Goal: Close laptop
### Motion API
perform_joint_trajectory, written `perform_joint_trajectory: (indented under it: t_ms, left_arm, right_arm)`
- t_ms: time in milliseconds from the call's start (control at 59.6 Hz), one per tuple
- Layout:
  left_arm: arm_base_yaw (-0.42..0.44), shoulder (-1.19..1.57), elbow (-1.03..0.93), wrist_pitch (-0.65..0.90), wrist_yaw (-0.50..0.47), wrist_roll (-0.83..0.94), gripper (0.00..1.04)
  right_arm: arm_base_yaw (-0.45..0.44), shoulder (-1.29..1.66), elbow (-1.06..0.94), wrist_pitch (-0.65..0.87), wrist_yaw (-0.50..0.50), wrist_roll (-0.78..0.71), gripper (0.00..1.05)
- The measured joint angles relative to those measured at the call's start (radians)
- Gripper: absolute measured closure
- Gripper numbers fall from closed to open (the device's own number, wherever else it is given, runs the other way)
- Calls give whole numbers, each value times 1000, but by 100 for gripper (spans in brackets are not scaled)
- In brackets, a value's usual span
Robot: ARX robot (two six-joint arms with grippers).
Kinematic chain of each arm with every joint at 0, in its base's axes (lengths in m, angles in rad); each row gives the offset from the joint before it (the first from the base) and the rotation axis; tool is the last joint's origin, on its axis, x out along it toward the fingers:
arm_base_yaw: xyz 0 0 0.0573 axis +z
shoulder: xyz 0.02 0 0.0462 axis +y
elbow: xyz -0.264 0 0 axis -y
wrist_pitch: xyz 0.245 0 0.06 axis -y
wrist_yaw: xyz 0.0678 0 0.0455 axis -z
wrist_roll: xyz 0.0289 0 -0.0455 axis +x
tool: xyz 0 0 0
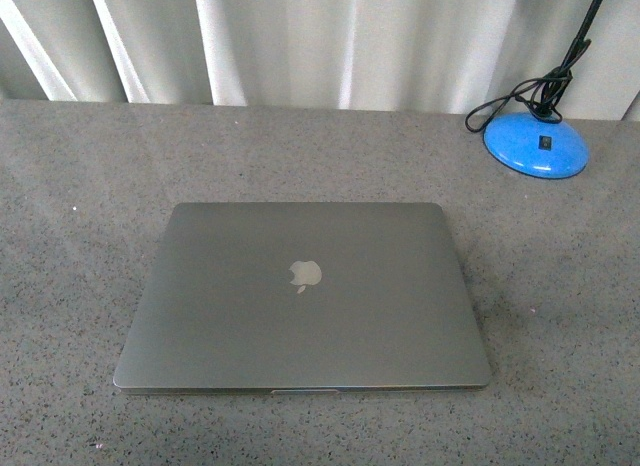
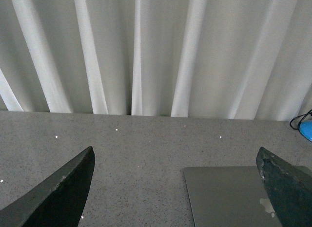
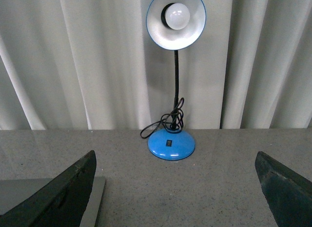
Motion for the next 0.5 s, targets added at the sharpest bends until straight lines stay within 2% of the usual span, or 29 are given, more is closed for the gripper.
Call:
perform_joint_trajectory:
  t_ms: [503]
  left_arm:
    - [0,0,0,0,0,0,7]
  right_arm:
    - [0,0,0,0,0,0,10]
